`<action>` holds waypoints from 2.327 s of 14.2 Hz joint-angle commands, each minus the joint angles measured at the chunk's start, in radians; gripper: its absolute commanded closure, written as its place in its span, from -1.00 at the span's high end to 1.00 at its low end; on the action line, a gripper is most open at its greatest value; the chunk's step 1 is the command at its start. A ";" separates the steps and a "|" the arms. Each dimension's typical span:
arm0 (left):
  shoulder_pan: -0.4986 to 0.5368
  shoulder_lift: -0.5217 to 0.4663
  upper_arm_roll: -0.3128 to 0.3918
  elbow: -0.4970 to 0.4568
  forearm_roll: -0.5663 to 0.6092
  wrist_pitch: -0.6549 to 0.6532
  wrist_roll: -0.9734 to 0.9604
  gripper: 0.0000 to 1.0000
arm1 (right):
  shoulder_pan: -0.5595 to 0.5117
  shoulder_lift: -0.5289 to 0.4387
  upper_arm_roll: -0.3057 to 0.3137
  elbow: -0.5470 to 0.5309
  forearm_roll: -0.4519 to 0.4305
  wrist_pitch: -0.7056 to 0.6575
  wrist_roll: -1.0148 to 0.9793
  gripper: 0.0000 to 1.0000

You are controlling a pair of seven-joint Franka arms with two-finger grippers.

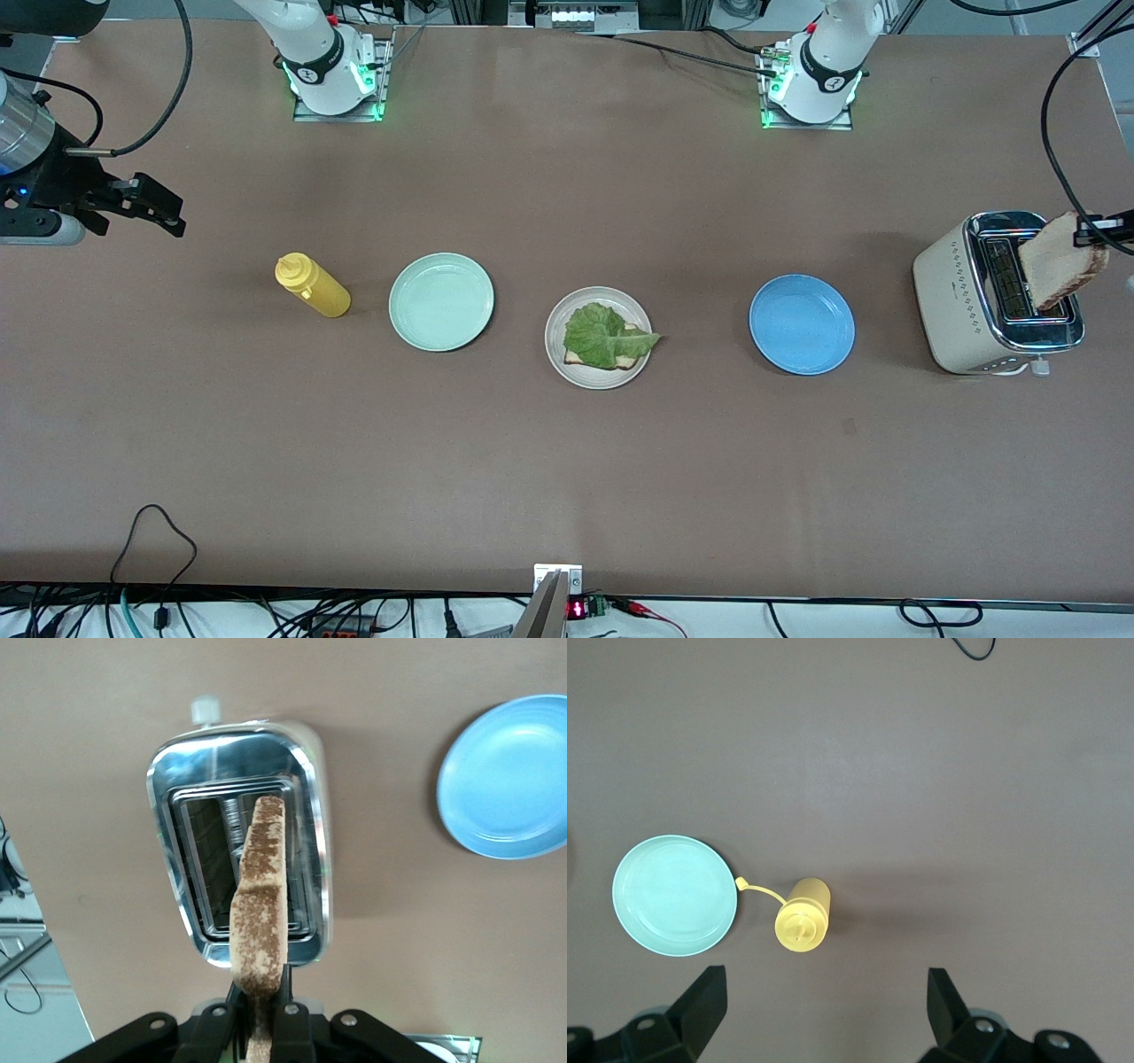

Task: Make sandwich in beige plate with both arms
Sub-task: 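Grasp the second toast slice with the left gripper and lift it, then carry the toast over the lettuce on the beige plate with the left gripper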

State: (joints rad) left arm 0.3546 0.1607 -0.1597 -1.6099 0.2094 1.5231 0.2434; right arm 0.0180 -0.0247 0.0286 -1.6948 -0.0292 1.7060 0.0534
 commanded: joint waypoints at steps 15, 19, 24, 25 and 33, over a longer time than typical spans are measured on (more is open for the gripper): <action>-0.180 0.232 -0.348 0.100 -0.477 0.050 -0.269 -0.99 | -0.004 -0.003 -0.004 0.040 0.046 -0.083 -0.004 1.00; -0.194 0.373 -0.348 0.110 -0.822 0.218 -0.274 -0.99 | -0.006 -0.006 -0.006 0.040 0.048 -0.083 -0.004 1.00; -0.244 0.493 -0.347 0.097 -1.027 0.393 -0.094 -1.00 | -0.006 -0.006 -0.006 0.038 0.048 -0.085 -0.004 1.00; -0.244 0.517 -0.348 0.097 -1.044 0.410 -0.022 -1.00 | -0.006 -0.006 -0.006 0.038 0.048 -0.085 -0.004 1.00; -0.241 0.618 -0.347 0.001 -1.096 0.546 0.371 -1.00 | -0.009 -0.006 -0.007 0.038 0.061 -0.085 -0.004 1.00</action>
State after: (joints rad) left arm 0.1130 0.7790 -0.5024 -1.5767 -0.8303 2.0410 0.5234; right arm 0.0175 -0.0241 0.0222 -1.6663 0.0101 1.6380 0.0547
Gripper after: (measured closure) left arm 0.907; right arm 0.000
